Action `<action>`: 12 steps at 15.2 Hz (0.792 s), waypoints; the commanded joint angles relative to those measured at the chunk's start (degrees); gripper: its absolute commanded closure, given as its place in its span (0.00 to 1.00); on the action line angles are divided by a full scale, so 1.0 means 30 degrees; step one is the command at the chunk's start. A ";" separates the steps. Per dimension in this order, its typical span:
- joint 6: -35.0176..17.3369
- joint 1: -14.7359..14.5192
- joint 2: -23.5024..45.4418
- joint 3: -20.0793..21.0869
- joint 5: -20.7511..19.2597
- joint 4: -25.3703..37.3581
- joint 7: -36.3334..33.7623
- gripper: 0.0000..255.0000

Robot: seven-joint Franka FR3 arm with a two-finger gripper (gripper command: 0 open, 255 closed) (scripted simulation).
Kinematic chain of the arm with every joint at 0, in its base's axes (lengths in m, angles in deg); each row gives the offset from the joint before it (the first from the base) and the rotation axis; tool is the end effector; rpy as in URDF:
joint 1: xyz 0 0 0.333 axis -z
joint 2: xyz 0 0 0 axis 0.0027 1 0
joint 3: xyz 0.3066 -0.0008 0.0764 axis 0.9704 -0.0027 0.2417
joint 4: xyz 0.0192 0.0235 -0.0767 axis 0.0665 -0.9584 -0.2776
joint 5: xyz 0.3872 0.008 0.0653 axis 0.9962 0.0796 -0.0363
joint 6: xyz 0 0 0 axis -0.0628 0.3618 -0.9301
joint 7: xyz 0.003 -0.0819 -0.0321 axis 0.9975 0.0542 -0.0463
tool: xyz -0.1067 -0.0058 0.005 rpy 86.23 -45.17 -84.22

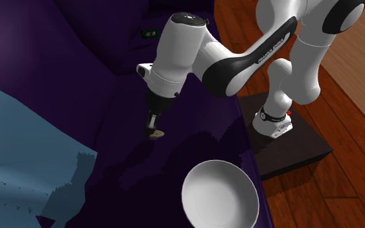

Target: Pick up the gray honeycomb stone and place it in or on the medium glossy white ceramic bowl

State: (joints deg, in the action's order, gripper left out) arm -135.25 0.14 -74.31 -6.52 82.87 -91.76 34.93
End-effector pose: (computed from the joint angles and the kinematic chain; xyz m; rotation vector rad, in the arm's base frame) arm 0.5954 0.1013 0.5286 -2.9103 0.5388 -0.5876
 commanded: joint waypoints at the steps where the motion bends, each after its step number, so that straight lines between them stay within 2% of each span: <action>1: 0.0743 0.0081 0.0106 -0.0099 -0.0016 -0.0168 0.0035 1.00; 4: 0.0765 0.0054 0.0270 -0.0055 -0.0097 0.0011 -0.0068 1.00; 11: 0.2514 0.0078 0.0030 -0.0029 -0.0001 0.1525 0.0021 1.00; 12: 0.2238 0.0061 0.0041 -0.0013 -0.0012 0.1331 -0.0004 1.00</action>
State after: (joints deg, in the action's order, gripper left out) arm -128.53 0.33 -74.19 -6.56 82.84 -87.75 34.92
